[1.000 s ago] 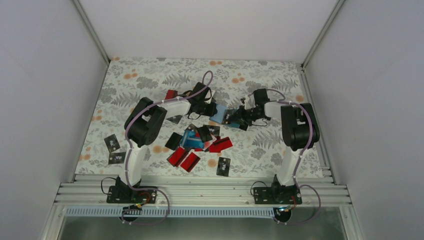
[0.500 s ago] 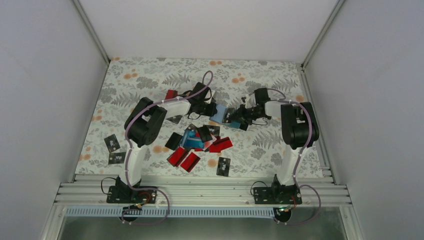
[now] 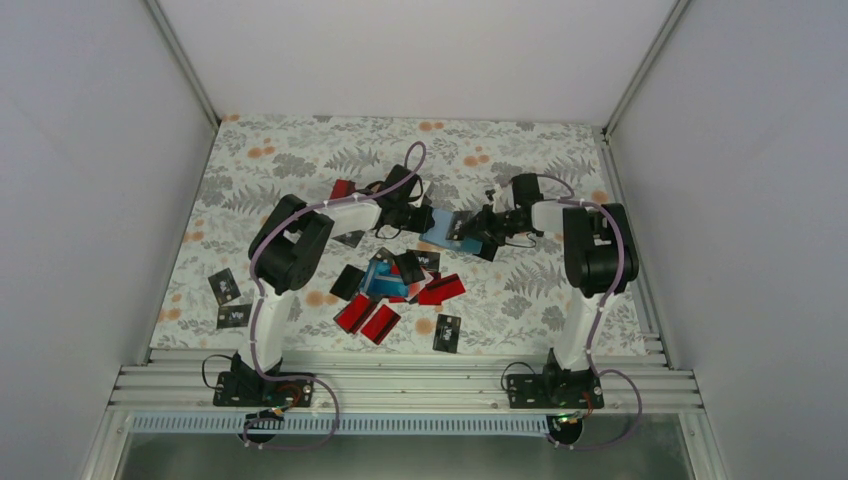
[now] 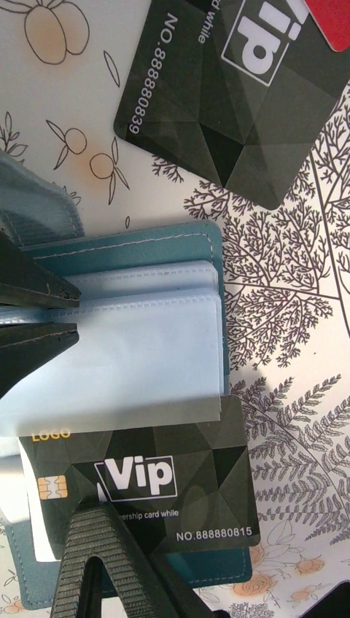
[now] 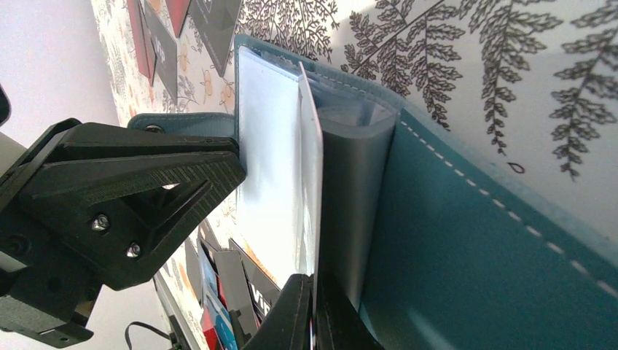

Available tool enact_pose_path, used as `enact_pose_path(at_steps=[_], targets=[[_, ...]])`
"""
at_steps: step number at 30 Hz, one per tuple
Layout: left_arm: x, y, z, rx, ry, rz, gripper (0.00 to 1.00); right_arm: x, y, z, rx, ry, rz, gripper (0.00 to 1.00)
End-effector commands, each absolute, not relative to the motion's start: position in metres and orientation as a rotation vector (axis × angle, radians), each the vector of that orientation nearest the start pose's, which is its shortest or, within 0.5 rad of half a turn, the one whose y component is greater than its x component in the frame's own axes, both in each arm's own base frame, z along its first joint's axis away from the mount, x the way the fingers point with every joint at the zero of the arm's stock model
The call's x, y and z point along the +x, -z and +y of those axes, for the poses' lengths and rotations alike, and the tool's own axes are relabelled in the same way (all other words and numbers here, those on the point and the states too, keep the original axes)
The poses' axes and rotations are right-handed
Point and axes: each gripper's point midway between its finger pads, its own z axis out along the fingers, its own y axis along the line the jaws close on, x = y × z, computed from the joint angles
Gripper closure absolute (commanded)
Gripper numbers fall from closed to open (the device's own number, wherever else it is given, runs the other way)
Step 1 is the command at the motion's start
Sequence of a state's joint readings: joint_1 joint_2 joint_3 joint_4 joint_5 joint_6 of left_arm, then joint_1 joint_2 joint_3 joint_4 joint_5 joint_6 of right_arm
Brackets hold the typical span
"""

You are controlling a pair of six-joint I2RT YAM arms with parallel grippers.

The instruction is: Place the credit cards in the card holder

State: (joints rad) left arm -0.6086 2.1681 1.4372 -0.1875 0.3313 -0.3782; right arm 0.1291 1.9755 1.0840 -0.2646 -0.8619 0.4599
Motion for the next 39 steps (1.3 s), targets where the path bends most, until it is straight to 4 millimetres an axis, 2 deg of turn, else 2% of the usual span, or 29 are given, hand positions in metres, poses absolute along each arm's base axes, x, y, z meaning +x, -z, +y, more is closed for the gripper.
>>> enact_pose_path(at_steps=[1, 9, 21, 31, 39], targets=[[0.377, 0.022, -0.330, 0.430, 0.722, 2.751, 0.93, 0.377, -0.016, 0.179, 0.222, -1.351, 2.712, 0.96], [0.374, 0.024, -0.329, 0.413, 0.728, 2.758, 0.93, 0.363, -0.014, 0.193, 0.211, -1.421, 2.727, 0.96], [0.372, 0.027, -0.328, 0.393, 0.734, 2.768, 0.93, 0.351, -0.010, 0.196, 0.303, -1.404, 2.745, 0.96], [0.368, 0.023, -0.327, 0.399, 0.746, 2.762, 0.93, 0.365, -0.009, 0.200, 0.306, -1.398, 2.717, 0.96], [0.365, 0.021, -0.326, 0.401, 0.767, 2.757, 0.93, 0.364, -0.004, 0.218, 0.251, -1.419, 2.745, 0.96]])
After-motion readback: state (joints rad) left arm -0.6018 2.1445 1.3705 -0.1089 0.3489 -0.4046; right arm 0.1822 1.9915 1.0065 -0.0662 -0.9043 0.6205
